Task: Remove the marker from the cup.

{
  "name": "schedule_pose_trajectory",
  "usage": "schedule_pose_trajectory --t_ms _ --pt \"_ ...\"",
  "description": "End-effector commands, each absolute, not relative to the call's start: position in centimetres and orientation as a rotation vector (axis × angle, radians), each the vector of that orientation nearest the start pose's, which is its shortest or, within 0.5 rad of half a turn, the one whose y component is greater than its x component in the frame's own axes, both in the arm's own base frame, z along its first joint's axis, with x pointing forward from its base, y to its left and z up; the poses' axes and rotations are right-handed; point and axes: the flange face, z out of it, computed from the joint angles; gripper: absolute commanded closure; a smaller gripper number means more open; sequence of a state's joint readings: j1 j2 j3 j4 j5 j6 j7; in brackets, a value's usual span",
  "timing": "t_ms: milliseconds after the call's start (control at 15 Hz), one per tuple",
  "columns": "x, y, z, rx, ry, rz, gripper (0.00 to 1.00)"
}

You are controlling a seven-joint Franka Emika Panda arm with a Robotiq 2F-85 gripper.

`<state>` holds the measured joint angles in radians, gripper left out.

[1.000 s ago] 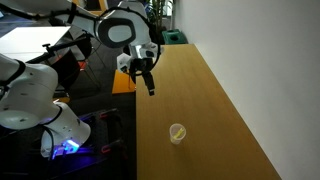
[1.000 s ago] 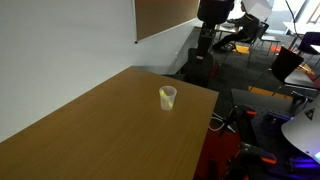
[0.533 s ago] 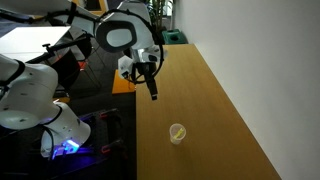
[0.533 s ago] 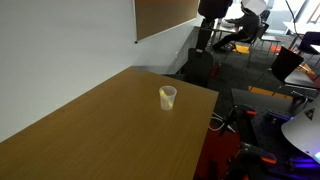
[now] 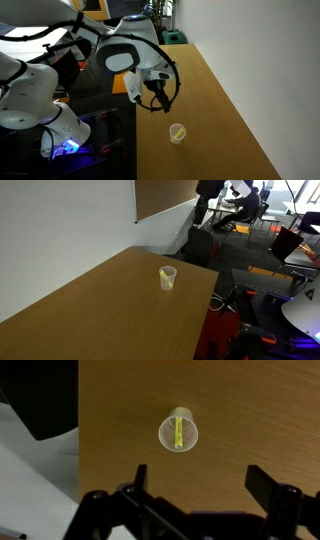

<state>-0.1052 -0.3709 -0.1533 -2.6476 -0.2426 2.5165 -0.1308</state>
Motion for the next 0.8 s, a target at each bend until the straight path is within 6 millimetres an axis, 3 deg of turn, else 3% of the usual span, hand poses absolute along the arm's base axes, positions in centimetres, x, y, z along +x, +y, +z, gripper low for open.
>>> schedule_pose_trajectory --t_ms 0,333,733 --pt "41.9 -11.8 36.0 -3.241 -0.134 -0.436 0.00" --pt "43.6 -11.9 31.8 -3.210 -0.143 -0.467 0.00" --pt "43.9 -12.5 26.8 -3.145 -0.170 -0.358 0.00"
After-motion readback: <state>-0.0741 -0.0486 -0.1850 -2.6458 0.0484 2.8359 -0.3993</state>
